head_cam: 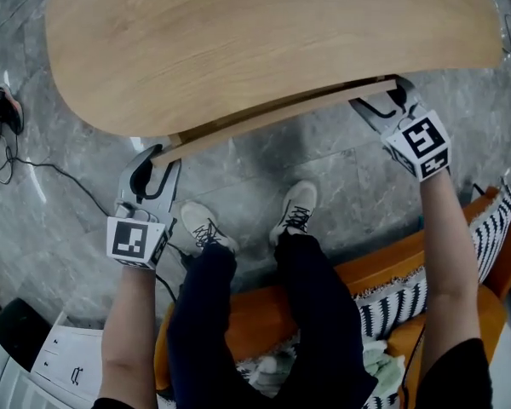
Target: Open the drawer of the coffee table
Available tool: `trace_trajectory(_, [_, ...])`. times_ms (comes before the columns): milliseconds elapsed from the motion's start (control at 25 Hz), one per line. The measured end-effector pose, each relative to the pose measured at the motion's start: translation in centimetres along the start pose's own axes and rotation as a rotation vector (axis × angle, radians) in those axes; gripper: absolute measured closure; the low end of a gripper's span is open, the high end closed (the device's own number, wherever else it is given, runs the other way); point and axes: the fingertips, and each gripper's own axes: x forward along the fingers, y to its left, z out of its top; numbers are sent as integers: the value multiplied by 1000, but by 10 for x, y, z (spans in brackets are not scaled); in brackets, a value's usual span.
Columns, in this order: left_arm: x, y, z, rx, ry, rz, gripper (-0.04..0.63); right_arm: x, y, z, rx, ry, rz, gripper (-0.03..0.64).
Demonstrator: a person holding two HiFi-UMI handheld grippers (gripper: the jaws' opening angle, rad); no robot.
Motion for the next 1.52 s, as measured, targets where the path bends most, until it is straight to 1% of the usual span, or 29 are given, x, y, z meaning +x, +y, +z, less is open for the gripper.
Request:
trace_trajectory(80, [0, 0, -2, -19, 13, 13, 462, -1, 1, -1, 50, -16, -7, 379])
trace_trajectory(160, [-1, -1, -4, -21, 13, 8, 462, -3, 1, -2, 74, -26, -11, 380])
trace_trajectory(400, [-10, -12, -8, -32, 20, -3, 460, -15, 14, -10, 95, -22, -10, 380])
trace_trajectory(680, [-23, -33, -17, -60, 54, -19, 460, -33, 30, -26, 110, -4, -18, 380])
trace_trajectory(1000, [-36, -52, -24, -99, 73, -47, 460, -46, 52, -41, 128, 13, -19, 380])
trace_trajectory(1160, [-43, -60, -28, -103, 86, -64, 460, -54, 63, -48, 140, 21, -22, 380])
trace_trajectory(1320, [-51, -67, -36, -109, 119, -88, 460, -61, 76, -55, 156, 27, -30, 380])
trace_trajectory(1440, [-53, -70, -40, -92, 132, -112, 460, -63, 82, -60, 167, 32, -41, 380])
trace_trajectory(1520, [-54, -72, -41, -95, 131, -113, 460, -65, 84, -62, 169, 37, -46, 380])
